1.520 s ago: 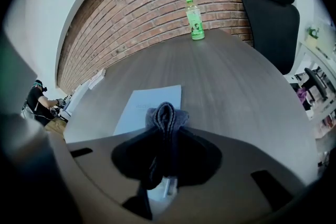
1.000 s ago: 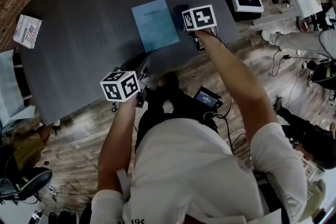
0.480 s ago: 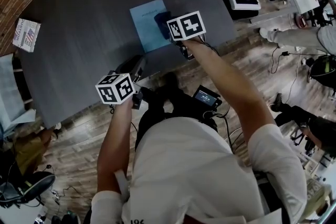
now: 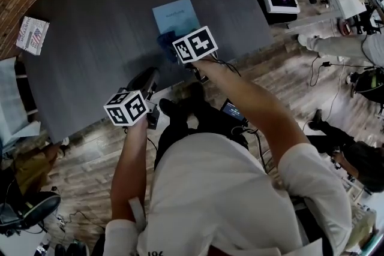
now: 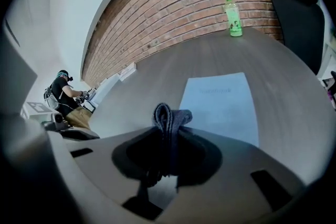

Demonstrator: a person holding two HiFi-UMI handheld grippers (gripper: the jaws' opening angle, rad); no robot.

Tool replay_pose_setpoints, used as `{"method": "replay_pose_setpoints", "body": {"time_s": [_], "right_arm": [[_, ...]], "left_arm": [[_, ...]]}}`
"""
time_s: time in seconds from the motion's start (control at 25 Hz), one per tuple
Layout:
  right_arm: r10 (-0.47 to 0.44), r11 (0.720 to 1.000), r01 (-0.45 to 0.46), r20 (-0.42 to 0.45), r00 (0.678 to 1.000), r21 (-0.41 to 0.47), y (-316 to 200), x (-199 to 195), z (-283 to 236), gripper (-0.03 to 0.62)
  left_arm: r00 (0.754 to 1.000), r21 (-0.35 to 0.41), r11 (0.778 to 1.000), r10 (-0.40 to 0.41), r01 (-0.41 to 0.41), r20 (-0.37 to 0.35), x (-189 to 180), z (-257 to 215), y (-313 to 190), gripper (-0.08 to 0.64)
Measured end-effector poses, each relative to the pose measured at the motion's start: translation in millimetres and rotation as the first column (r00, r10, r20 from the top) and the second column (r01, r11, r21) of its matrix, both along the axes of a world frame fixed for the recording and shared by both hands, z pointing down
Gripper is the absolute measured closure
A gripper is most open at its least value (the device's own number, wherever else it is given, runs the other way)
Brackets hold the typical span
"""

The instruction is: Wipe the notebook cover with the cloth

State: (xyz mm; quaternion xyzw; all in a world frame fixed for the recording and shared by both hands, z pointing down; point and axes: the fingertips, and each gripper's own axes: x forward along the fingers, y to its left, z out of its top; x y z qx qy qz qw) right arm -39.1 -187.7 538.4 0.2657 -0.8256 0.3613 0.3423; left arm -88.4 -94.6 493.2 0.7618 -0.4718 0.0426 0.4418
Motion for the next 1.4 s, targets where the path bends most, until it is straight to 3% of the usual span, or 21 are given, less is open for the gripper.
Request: {"method": "replay_pose_setpoints", "body": {"time_s": [0.24, 0.6, 1.08, 1.4], "right_arm": [[-0.003, 0.999, 0.003, -0.005, 1.000, -0.048, 11, -11, 17, 0.492], [0.044, 0.998, -0.046, -0.058, 0.997, -0.044, 3, 23, 30, 0.491], [0.122, 0.992, -0.125, -0.100, 0.988, -0.026, -9, 83, 32, 0.489], [0.098, 0.995, -0.100, -0.147, 0.984, -0.001, -14, 101, 30, 0.489]], "left_arm": [[1.000, -0.006, 1.000, -0.019, 0.019, 0.001, -9, 1, 4, 0.491], [1.000, -0.009, 1.000, 0.012, -0.012, -0.014, 4, 6, -4, 0.491], [0.995, 0.000, 0.995, 0.097, -0.097, -0.030, 48, 5, -19, 0.491], [0.994, -0.007, 0.994, 0.105, -0.106, -0.030, 57, 8, -25, 0.491]]}}
